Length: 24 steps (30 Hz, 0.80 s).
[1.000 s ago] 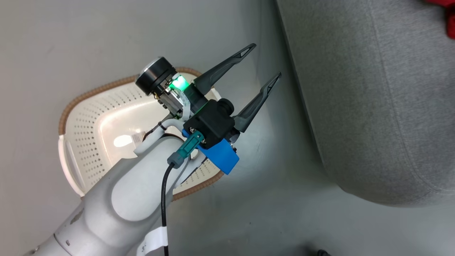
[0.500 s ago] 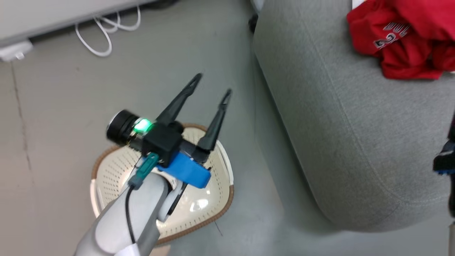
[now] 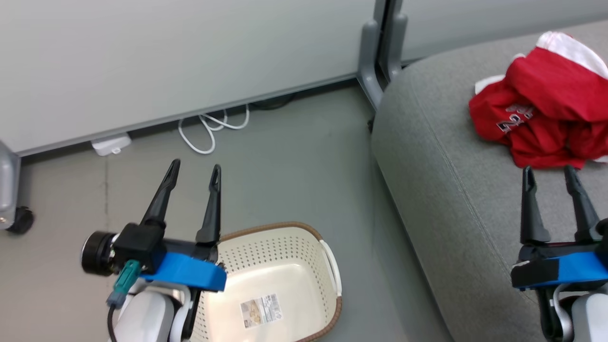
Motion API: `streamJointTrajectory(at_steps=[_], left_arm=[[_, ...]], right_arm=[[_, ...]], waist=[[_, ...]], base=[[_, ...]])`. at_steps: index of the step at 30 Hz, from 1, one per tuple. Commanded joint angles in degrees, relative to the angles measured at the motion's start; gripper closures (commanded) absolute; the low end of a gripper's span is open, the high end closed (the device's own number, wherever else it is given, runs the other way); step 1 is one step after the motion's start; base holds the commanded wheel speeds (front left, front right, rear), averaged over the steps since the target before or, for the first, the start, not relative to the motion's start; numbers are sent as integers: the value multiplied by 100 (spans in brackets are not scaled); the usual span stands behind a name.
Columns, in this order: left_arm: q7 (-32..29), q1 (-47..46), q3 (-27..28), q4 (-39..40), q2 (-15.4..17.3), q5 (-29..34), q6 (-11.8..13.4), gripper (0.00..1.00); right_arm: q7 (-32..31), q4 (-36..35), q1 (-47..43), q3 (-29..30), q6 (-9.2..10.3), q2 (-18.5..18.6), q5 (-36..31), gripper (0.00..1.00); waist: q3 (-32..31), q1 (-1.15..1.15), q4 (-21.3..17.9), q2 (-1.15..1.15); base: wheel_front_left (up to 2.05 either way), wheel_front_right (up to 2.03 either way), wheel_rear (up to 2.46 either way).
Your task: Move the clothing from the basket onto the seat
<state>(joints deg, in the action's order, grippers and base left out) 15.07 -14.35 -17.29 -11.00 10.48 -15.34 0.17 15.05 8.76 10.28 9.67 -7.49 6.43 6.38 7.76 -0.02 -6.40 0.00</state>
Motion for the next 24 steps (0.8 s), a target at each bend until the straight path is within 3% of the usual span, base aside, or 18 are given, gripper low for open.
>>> streamJointTrajectory(at_steps=[1, 13, 24], left_arm=[[14, 122, 88, 1, -16, 60, -34, 0], [14, 919, 1021, 65, -461, 452, -364, 0], [14, 1141, 1452, 44, -665, 704, -562, 0]], right_arm=[[19, -12, -105, -37, -1, -27, 50, 0], [19, -14, -641, -758, -1, -271, 13, 0], [19, 139, -776, -1038, -1, -346, 49, 0]], waist=[[-240, 2, 223, 0], [-710, 2, 673, 0], [-784, 2, 832, 0]], base=[[0, 0, 0], [0, 0, 0], [0, 0, 0]])
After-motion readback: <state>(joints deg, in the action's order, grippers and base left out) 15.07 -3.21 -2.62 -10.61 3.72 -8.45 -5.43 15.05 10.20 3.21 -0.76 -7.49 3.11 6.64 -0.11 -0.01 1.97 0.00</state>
